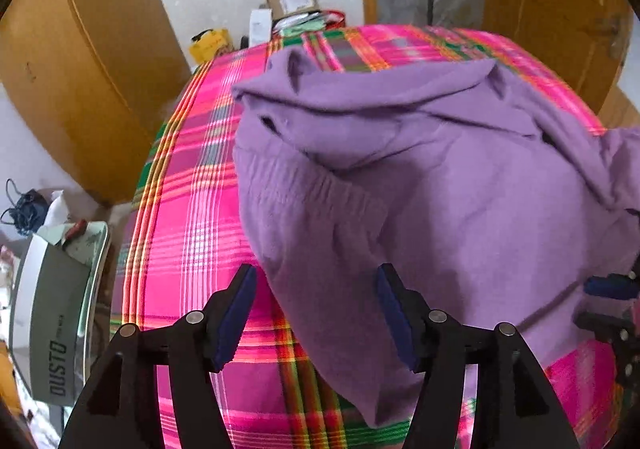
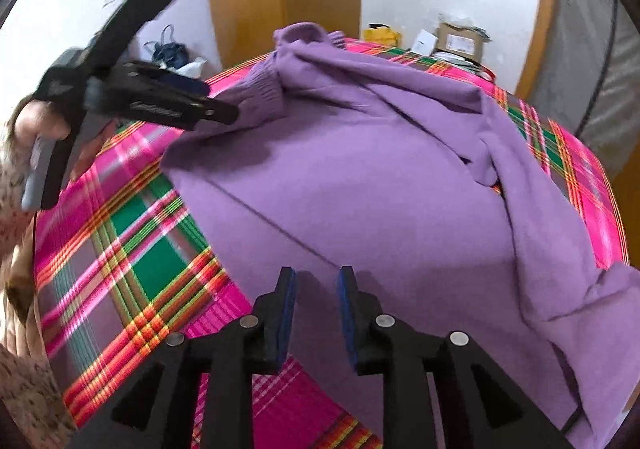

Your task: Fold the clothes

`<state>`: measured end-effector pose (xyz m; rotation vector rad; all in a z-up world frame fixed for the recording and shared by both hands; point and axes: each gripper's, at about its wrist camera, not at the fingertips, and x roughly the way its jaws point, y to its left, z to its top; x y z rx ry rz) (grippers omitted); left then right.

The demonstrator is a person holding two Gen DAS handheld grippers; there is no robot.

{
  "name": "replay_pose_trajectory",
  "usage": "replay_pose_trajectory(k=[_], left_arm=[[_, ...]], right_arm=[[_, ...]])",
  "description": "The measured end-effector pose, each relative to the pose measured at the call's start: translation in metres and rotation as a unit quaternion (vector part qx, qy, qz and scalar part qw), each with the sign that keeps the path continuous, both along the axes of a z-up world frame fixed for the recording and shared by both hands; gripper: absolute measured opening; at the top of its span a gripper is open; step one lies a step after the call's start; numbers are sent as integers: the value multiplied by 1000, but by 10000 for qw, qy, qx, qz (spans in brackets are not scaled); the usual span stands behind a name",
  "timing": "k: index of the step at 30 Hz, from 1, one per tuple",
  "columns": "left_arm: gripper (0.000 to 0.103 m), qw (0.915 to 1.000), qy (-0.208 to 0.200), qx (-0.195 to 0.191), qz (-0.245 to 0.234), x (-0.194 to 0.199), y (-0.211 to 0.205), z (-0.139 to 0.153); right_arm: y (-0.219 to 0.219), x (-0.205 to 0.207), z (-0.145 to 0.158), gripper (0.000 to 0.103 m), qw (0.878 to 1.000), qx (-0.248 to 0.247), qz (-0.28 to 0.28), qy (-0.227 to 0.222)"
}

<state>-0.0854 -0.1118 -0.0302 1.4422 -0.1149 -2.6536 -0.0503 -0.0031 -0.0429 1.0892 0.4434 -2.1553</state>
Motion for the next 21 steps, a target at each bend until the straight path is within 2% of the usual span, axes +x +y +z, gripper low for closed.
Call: replay_pose_trajectory(k=[5,7,9,14,19,20,21], left_arm=[[64,9997,-157,-63,184,-2,-8,-10],[64,9995,-173,-35,255,-2,-15,-11],[64,9993,-174,-11,318,-2,-20,-12],[65,9992,-176,42,359,0,-24,-15],[65,9988,-162,92,447,5,-32,-15],[65,9987,-165,101,476,6,-35,-15],[65,9985,-173,112,502,7,-36,-14]], right_arm=[[-5,-3,-6,23,9995,259,108,138],[-8,-2,-6,27,9986,418,193,251],[-10,-4,-7,37,9979,531,203,318],[-7,-11,-8,39,9975,592,194,319],[0,-17,-9,36,9995,256,132,-93],[0,-15,-8,33,9996,232,146,-121],[0,-14,-8,24,9995,210,162,-148]])
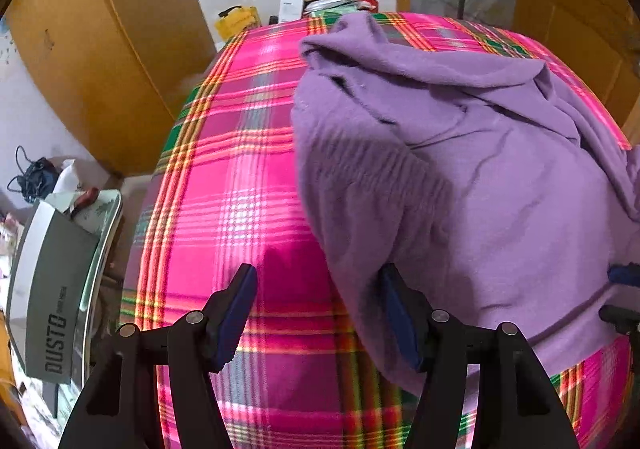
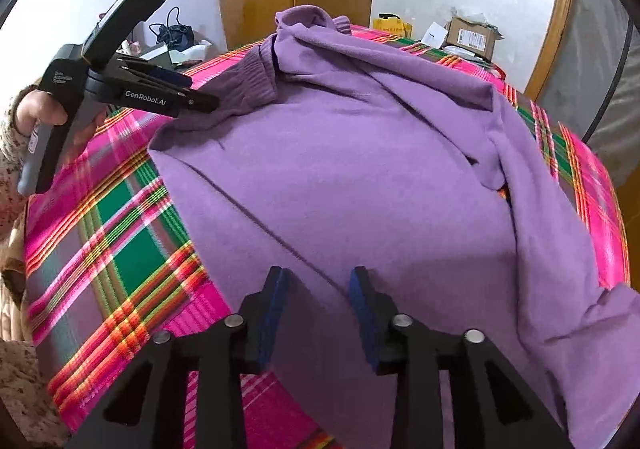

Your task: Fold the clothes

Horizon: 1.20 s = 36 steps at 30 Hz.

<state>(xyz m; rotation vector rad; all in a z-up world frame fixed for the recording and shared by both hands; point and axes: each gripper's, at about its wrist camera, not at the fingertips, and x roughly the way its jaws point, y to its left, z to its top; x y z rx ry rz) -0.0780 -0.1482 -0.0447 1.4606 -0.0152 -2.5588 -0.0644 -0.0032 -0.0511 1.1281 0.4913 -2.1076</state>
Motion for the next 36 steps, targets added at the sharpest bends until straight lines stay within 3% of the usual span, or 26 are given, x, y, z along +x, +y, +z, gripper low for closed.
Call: replay_pose_trajectory(k=[2,5,8,14,16,19,24,30,36], left_arm=[[66,10000,-16,19,59,3,-4,0],[66,10000,-7,-6,77,6,-4,1],[66,10000,10,3,96,7,-7,1],[65,9992,189,261,234,23,-9,11],[65,9989,285,363,34,26,-1,16],[66,9988,346,164,-305,27,22,21],[66,9988,132,-167,-452,14,39,14],[68,9991,-58,-292,-306,1,37,0],[67,9999,-59,-35,-74,-2,22,0]], right_arm=[[0,4,0,10,10000,-33,44,-45],[-5,15,0,5,9999,90,8,127],[-4,25,4,0,9999,-129,1,69],[-9,47,0,0,9997,-174,55,131],[-6,47,-1,1,9996,-243,-46,103],[-1,45,0,1,9992,-296,-227,144],[9,45,5,25,9979,-132,-481,413],[19,50,4,31,9984,-79,-418,375],[22,58,-4,39,9983,53,-373,452]])
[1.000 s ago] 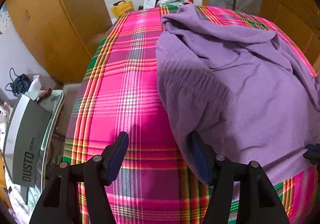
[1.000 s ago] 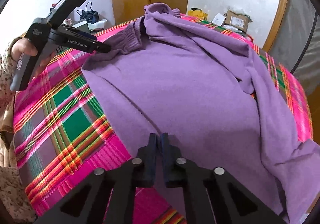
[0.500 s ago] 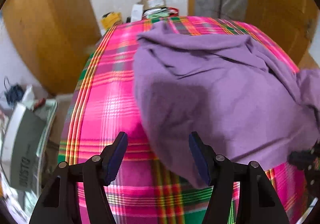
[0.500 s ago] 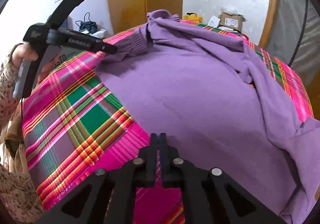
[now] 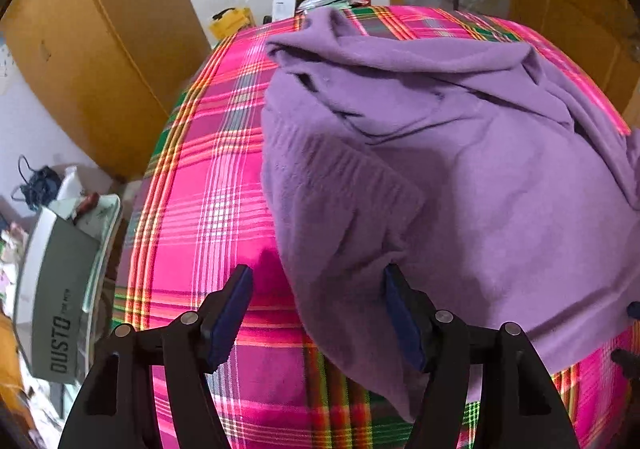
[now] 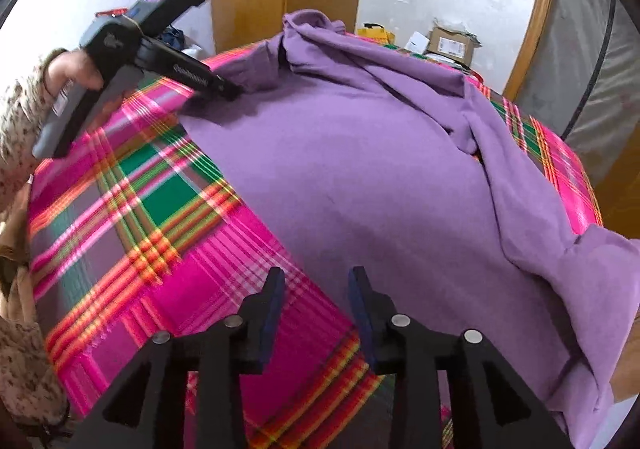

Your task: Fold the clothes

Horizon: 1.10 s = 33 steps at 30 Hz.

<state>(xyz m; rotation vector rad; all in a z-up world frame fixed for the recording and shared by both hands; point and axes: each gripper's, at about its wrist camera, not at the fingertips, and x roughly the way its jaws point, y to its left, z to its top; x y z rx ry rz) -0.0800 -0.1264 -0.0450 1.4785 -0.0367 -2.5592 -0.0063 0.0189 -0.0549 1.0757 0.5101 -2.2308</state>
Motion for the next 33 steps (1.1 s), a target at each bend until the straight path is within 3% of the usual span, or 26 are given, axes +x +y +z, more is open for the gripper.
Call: replay_pose_trajectory(k=[1,5,7,8,9,11,16,22,33], left_arm=[[66,9999,12,112,31,0,-3,0],[43,9981,70,594,158,1,-14,0],[29,9971,121,721,215,-2,-21,0],[24,9963,141,818,234,-2,-23,1],[23,9956,150,894,257,-3,-24,1],[15,9945,216,979,303,0,-27,2],[13,9865,532,1448,542,13,-37,12],[8,9798,820,1648,783,32,-47,18],[7,9671,768,2104,1205,53,-72,-1]], right_arm=[[2,-1,-1,40,10000,-2,-40,10],[7,-6,-2,40,9997,-188,-133,-102],[7,-7,-1,33,9996,-178,-227,-52],[8,-7,-1,23,9994,-186,-298,-27],[9,-9,-1,13,9990,-219,-386,-21],[13,-12,-1,5,9981,-309,-529,-42],[14,-2,2,4,9971,-380,-651,65],[19,13,7,4,9958,-523,-735,139],[9,37,8,2,9956,-267,-810,386]])
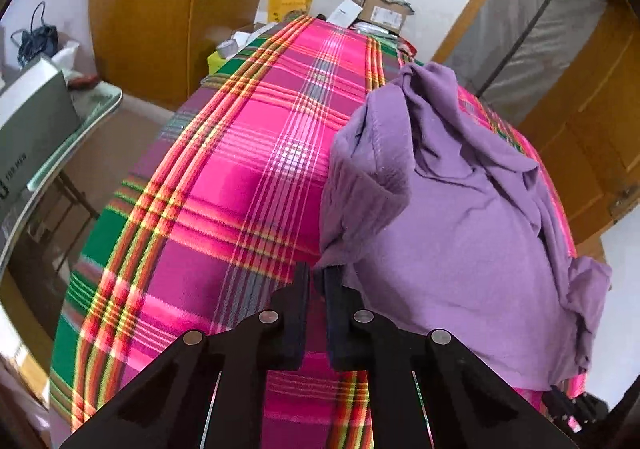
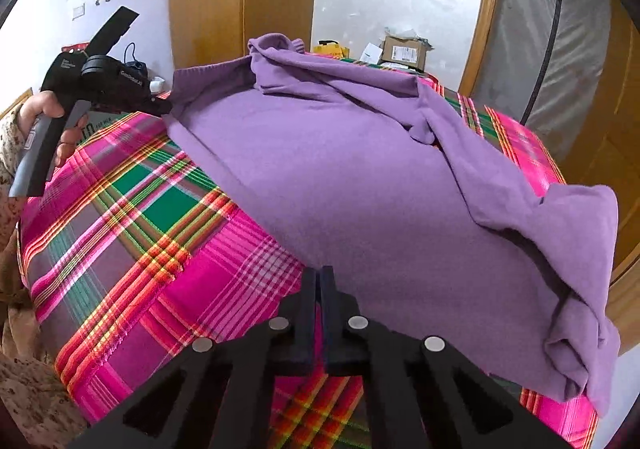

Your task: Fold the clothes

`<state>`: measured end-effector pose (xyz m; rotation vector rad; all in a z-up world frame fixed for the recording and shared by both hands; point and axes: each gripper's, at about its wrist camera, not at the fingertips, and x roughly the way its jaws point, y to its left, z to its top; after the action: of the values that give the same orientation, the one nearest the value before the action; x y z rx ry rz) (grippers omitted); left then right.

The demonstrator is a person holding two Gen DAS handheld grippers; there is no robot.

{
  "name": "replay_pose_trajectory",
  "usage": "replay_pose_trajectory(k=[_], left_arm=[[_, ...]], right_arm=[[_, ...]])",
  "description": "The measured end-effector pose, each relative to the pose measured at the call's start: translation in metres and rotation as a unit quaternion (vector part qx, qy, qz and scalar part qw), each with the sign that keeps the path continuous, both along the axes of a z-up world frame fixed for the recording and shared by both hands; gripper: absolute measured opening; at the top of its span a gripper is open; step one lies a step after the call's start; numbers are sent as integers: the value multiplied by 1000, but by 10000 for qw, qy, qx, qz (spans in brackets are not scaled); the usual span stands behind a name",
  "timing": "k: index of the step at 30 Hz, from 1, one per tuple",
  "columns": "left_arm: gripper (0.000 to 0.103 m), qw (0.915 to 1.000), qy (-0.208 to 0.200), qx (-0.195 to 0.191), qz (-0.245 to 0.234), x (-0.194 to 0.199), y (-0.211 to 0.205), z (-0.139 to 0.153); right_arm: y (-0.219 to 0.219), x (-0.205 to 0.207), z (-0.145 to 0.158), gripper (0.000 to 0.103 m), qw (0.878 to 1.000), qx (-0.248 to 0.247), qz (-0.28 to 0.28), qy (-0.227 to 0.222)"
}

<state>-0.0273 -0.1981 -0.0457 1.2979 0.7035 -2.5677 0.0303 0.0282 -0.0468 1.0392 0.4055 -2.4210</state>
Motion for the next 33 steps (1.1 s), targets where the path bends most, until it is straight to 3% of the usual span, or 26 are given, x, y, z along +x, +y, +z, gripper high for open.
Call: replay_pose_trajectory(k=[7,12,17,19,20,21,26,28,31,32,33], left_arm=[[12,9992,86,324,217,9,-14,-6],[30,9971,207,520,521,12,-25,-6],[34,9994,274,-8,212,12,-8,6],[47,9992,366,-128,125,9,-2,10],[59,9990,411,-170,94,7,1,12],[63,9987,455,-213,64,5,3,14],[68,9962,400,-763,101,-16,10,24],[68,9959,306,-840,124,-26,10,25],[66,9976,206,-665,58,-39,6,22],[48,9982,183,-570,46,-42,3,20],[21,9989,141,-445,31,-45,2,18]], right_arm=[[-1,-2,-1,2,10000,34,-76,-10],[-1,-2,-7,3,9999,32,-130,-103],[0,-1,-8,4,9998,-4,-156,-136],[-1,-1,-9,5,9998,-14,-165,-130],[-1,0,-9,5,9998,-20,-170,-128],[-1,0,-9,6,9998,-25,-174,-125],[-1,0,-9,6,9998,-41,-180,-124],[0,-1,-9,6,9997,-48,-190,-116],[0,-1,-9,6,9997,-53,-213,-91],[0,-1,-9,6,9997,-55,-221,-82],[0,-1,-9,5,9997,-57,-228,-74]])
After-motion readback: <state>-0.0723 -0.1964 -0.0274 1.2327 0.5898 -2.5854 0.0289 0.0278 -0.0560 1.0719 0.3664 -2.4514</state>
